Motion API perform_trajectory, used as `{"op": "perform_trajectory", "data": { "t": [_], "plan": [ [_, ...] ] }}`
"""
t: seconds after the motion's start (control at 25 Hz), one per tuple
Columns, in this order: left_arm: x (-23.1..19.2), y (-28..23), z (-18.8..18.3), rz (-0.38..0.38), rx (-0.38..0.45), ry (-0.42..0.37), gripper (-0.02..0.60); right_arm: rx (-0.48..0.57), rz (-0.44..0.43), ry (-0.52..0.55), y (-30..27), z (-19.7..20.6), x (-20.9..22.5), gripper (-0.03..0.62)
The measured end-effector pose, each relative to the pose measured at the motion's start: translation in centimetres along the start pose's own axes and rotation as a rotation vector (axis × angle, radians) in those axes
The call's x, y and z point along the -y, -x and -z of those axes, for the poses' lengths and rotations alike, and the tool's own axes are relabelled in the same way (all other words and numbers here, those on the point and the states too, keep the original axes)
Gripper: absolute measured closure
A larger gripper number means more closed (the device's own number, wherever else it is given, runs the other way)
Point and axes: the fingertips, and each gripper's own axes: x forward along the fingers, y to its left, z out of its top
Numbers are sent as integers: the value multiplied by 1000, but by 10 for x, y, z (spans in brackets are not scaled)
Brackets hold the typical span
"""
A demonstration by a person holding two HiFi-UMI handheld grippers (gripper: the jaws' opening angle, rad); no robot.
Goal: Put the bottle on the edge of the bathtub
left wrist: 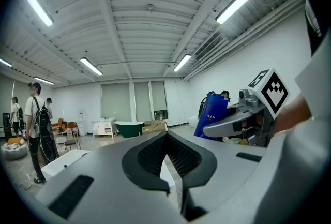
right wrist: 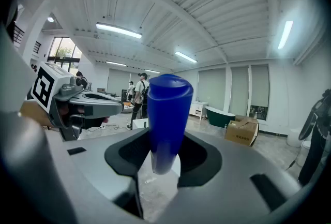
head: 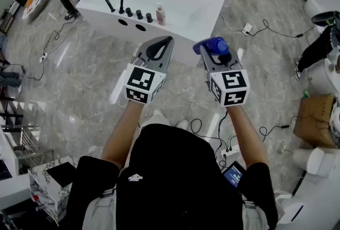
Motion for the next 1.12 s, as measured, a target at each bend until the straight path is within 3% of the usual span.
{"op": "perform_trajectory", "data": {
  "t": [0.72,1.12],
  "plan": [
    [22,-12,9,-12,-22,1,569,5,-27,-1,7,14,13,425],
    [-3,-31,19,-21,-44,8,569,-12,-49,-18,-28,17,19,425]
  ]
}}
